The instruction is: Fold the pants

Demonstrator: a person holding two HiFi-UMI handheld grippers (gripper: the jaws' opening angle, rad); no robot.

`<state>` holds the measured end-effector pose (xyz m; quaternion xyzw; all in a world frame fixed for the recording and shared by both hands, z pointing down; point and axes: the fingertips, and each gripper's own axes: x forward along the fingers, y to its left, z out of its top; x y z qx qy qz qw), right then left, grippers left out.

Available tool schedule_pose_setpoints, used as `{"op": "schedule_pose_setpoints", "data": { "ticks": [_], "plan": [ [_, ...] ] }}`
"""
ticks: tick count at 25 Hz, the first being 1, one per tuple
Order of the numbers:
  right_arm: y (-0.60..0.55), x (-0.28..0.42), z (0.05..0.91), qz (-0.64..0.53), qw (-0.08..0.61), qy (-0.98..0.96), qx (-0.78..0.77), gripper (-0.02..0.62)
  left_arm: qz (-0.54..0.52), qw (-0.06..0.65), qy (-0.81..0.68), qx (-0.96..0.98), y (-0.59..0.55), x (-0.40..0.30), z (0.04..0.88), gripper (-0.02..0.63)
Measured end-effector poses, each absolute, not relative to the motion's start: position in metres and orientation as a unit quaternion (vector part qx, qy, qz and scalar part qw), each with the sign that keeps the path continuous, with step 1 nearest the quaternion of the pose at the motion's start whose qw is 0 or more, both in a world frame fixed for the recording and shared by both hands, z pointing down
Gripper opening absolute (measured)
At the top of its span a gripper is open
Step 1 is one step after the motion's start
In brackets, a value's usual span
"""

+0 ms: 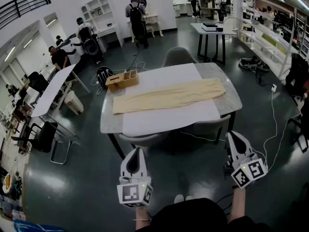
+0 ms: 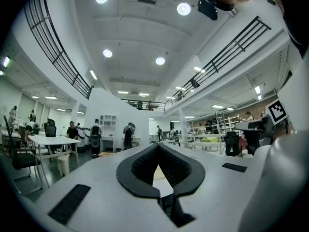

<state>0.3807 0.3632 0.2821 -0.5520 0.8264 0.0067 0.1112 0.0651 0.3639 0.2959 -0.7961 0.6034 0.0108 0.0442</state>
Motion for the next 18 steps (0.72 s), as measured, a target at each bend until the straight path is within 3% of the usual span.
{"op": "schedule_pose_setpoints", "data": {
  "ticks": [18],
  "plan": [
    [0.352,0.399,0.284,0.005,0.122,0.839,-0.53,0.014,0.005,0.03,0.613,-0.79,0.367,0.095,0.305,0.008]
  ]
}}
